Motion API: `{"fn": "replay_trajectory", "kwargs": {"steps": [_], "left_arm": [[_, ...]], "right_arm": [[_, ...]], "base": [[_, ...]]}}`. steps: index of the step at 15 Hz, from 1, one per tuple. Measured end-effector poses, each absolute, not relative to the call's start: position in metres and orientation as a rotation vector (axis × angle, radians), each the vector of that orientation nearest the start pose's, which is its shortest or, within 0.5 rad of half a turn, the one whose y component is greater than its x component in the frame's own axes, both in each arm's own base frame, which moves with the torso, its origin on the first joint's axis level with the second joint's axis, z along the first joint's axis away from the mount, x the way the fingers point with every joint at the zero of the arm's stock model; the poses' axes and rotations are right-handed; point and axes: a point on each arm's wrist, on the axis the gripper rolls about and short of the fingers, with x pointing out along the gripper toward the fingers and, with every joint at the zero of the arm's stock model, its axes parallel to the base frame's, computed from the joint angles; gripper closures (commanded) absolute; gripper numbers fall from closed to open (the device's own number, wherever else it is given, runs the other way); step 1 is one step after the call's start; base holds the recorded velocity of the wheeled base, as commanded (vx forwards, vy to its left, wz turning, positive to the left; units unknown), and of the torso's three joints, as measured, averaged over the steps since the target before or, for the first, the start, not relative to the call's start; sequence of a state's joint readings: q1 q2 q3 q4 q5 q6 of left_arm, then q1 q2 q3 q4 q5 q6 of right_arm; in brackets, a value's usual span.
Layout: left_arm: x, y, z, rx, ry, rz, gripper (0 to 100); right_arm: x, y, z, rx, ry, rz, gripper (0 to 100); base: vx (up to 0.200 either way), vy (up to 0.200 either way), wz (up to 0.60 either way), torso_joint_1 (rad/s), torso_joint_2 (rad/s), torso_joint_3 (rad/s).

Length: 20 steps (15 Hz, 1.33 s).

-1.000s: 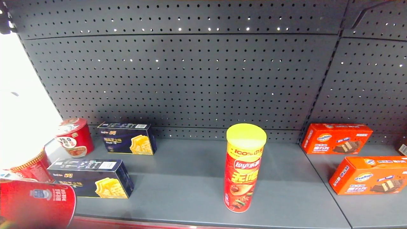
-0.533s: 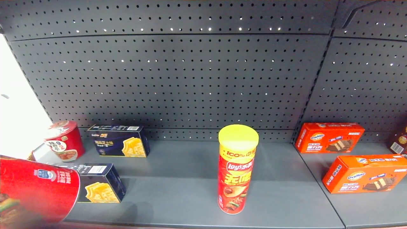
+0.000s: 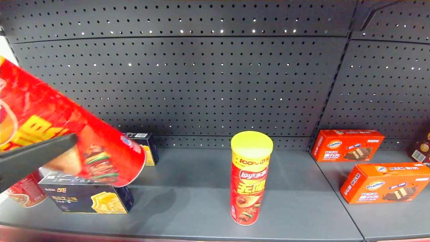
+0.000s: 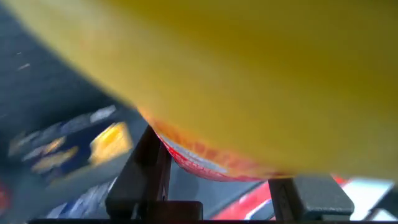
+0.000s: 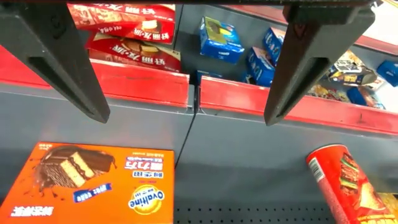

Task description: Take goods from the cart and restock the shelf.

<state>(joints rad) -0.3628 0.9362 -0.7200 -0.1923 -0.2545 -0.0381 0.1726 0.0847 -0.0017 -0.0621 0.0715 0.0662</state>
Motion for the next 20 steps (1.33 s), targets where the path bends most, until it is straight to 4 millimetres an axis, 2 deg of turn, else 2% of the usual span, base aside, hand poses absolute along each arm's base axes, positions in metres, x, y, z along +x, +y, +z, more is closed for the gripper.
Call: {"fn": "replay_trajectory", "kwargs": {"steps": [4, 6, 8, 11, 15, 20], "left_arm": [[0.179, -0.074, 0.277, -0.059, 0.044, -0.714, 100], [0.213, -0.086, 0.267, -0.068, 0.083, -0.789, 100], [0.238, -0.095, 0.252, -0.071, 0.135, -0.825, 100], [0.264, -0.104, 0.234, -0.076, 0.199, -0.844, 100], [0.295, -0.117, 0.218, -0.049, 0.227, -0.846, 100], [0.321, -0.136, 0.192, 0.050, 0.349, -0.881, 100]], "right_arm": [[-0.016, -0.001, 0.084, 0.055, 0.028, 0.240, 0], [-0.016, -0.001, 0.084, 0.055, 0.028, 0.239, 0], [-0.016, -0.001, 0.084, 0.053, 0.029, 0.243, 0], [-0.016, -0.001, 0.084, 0.051, 0.029, 0.244, 0], [-0.016, -0.001, 0.084, 0.028, 0.027, 0.246, 0], [-0.016, -0.001, 0.084, 0.028, 0.028, 0.246, 0]], "base": [[0.000, 0.000, 0.00, 0.000, 0.00, 0.000], [0.000, 0.000, 0.00, 0.000, 0.00, 0.000], [0.000, 0.000, 0.00, 0.000, 0.00, 0.000], [0.000, 0.000, 0.00, 0.000, 0.00, 0.000], [0.000, 0.000, 0.00, 0.000, 0.00, 0.000], [0.000, 0.000, 0.00, 0.000, 0.00, 0.000]]}}
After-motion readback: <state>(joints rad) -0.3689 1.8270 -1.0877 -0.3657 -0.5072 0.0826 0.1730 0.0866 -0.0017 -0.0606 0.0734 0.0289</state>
